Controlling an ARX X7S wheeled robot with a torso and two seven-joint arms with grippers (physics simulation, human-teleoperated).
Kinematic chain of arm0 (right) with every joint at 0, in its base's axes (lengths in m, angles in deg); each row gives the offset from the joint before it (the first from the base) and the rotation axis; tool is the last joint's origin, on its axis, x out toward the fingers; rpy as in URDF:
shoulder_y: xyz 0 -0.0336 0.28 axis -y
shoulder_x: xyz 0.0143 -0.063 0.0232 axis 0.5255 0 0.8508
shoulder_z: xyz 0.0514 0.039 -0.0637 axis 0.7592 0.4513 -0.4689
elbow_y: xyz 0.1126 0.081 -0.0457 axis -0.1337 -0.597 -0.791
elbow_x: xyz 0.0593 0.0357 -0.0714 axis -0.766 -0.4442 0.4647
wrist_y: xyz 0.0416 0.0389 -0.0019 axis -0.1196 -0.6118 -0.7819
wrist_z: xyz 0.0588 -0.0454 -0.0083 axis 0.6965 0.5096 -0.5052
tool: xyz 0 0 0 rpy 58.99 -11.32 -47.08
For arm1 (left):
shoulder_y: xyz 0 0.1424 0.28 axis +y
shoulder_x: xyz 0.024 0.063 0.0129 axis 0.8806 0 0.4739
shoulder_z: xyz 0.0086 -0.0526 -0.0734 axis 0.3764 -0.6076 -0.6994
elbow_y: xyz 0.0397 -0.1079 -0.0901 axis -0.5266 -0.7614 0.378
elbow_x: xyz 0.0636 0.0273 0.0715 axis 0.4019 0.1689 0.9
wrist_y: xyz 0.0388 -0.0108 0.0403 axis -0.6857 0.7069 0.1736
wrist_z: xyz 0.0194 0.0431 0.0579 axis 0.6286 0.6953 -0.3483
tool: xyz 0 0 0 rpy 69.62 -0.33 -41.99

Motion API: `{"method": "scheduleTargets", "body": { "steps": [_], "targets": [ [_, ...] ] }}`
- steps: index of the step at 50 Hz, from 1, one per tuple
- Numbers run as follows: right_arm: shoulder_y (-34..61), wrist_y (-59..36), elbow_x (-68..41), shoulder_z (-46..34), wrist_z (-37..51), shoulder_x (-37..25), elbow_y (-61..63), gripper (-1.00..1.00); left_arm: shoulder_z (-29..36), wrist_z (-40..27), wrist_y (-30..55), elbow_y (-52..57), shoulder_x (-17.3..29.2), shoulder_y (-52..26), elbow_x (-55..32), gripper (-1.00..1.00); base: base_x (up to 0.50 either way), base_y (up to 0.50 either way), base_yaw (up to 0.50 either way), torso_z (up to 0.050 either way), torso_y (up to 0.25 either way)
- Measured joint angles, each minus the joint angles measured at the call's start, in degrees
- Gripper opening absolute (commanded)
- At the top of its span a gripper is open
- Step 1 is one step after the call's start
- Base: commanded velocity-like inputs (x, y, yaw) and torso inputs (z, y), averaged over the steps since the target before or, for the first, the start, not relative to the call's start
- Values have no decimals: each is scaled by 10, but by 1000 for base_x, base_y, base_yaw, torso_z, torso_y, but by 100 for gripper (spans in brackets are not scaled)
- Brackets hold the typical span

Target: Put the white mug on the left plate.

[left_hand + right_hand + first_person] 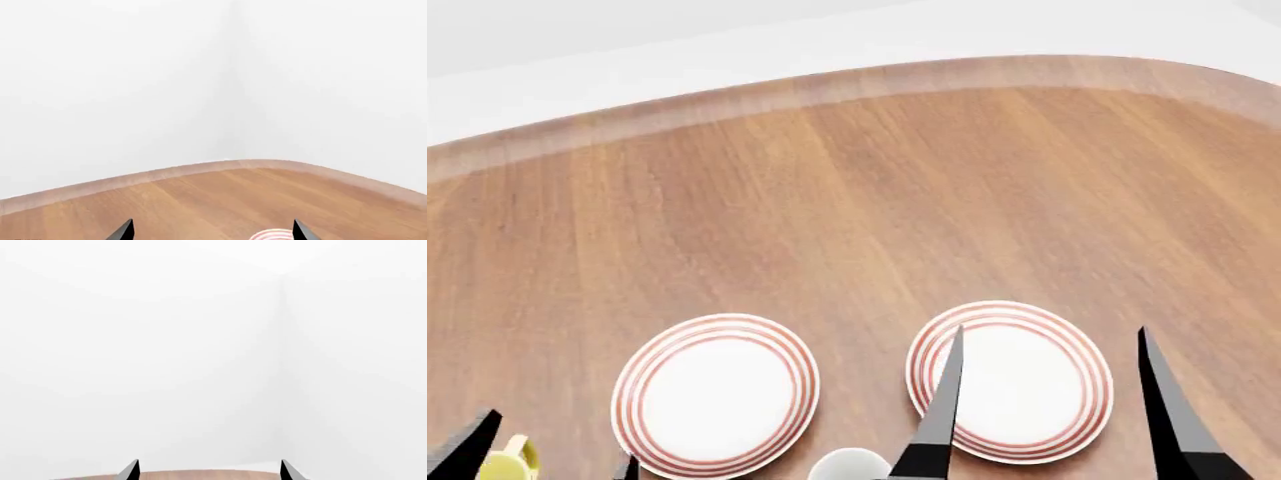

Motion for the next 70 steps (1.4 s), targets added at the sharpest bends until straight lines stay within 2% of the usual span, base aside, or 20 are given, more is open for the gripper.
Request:
{"method": "scheduleTargets", "body": {
  "steps": [25,54,70],
  "targets": [
    [9,-16,2,-13,6,-8,3,100,79,87,-171,-136,16,90,87,100,0,0,0,0,0],
    [11,-25,-3,-16,16,-15,10,100,132,102,-245,-244,13,126,154,100,0,0,0,0,0],
    [14,-27,-5,-22,19,-17,8,100,154,101,-244,-290,3,111,189,100,0,0,0,0,0]
  ]
}}
